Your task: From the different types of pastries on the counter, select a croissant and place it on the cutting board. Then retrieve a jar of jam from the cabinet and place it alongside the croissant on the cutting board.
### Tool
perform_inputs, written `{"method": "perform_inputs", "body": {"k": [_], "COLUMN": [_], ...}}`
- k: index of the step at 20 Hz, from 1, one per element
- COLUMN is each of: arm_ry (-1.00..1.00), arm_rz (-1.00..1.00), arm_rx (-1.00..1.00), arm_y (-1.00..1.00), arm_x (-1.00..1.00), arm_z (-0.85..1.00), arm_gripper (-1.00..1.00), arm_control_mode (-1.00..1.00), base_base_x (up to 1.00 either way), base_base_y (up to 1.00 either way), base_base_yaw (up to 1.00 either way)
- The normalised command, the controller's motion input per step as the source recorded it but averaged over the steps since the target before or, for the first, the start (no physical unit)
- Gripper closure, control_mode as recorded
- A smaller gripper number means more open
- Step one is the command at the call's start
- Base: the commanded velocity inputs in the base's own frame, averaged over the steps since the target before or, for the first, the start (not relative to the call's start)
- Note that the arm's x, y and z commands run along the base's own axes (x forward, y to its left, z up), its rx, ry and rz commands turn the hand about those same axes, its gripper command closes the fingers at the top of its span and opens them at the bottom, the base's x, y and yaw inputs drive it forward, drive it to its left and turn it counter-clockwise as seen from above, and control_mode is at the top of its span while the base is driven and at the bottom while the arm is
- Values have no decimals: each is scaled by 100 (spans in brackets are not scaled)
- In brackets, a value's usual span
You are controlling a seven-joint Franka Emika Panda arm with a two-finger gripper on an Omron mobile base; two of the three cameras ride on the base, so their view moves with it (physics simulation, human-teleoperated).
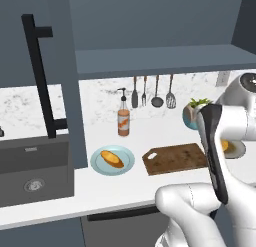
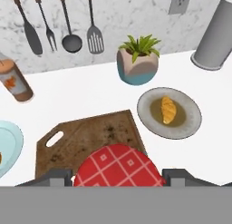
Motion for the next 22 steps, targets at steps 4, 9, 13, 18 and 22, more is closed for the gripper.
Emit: {"method": "perform_inputs", "body": {"k": [4, 9, 13, 18, 22], "arm_ry": [18, 38, 31, 6, -14], "arm_rz": [0, 0, 0, 0, 0], "arm_rx": [4, 5, 1, 0, 0], "arm_y": [42, 26, 24, 20, 4], "arm_x": [11, 14, 24, 17, 9], "arm_z": [-8, -8, -47, -83, -89], "arm_gripper": [100, 100, 100, 100, 100], "arm_control_mode": [-100, -100, -100, -100, -100], "base_base_x": [0, 0, 0, 0, 0], "base_base_y": [0, 0, 0, 0, 0], "base_base_yaw": [0, 0, 0, 0, 0]}}
